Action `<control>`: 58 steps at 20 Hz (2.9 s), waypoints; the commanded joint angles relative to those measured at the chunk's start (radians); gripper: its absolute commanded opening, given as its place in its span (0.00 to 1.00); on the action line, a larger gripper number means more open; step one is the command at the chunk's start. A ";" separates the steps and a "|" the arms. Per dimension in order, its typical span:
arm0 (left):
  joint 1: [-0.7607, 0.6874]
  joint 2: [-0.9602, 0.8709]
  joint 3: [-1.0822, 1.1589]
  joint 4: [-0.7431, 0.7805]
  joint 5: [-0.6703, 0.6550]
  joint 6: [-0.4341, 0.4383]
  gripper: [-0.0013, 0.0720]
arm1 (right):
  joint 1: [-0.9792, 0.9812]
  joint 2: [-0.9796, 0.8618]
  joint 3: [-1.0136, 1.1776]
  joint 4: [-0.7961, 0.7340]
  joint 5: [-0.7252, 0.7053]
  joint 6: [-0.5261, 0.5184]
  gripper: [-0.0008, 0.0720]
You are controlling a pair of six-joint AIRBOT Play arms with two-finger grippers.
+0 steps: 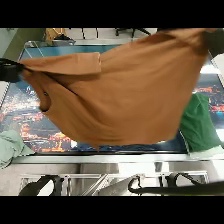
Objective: Fold the shirts.
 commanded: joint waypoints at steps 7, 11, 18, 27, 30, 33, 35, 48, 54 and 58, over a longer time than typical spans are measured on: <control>-0.012 -0.643 0.080 0.005 0.154 -0.019 0.04 | 0.282 -0.615 -0.052 -0.076 -0.362 -0.103 0.04; 0.006 -0.744 0.253 0.005 -0.066 -0.127 0.98 | 0.259 -0.594 -0.051 -0.104 -0.300 -0.102 0.43; 0.125 -0.528 -0.047 0.004 -0.379 -0.168 0.67 | 0.098 -0.305 -0.137 -0.674 0.112 0.206 0.42; 0.240 -0.029 -0.937 0.005 -0.085 -0.158 0.67 | -0.009 -0.133 -0.383 -0.696 0.095 0.225 0.43; 0.270 -0.027 -1.018 0.000 0.043 -0.158 0.67 | -0.009 -0.133 -0.383 -0.696 0.095 0.225 0.43; 0.298 -0.119 -1.022 -0.159 0.150 -0.093 0.67 | -0.009 -0.133 -0.383 -0.696 0.095 0.225 0.43; 0.300 -0.203 -1.022 -0.347 0.179 0.040 0.67 | -0.009 -0.133 -0.383 -0.697 0.108 0.225 0.43; 0.301 -0.341 -0.705 -0.483 -0.166 0.151 0.04 | 0.014 -0.216 -0.634 -0.774 0.117 0.298 0.60; 0.301 -0.329 -0.692 -0.489 -0.205 0.143 0.03 | 0.163 -0.327 -0.662 -0.616 0.087 0.169 0.36; 0.301 -0.178 -0.666 -0.575 -0.217 0.142 0.03 | 0.183 -0.244 -0.549 -0.442 0.156 0.096 0.04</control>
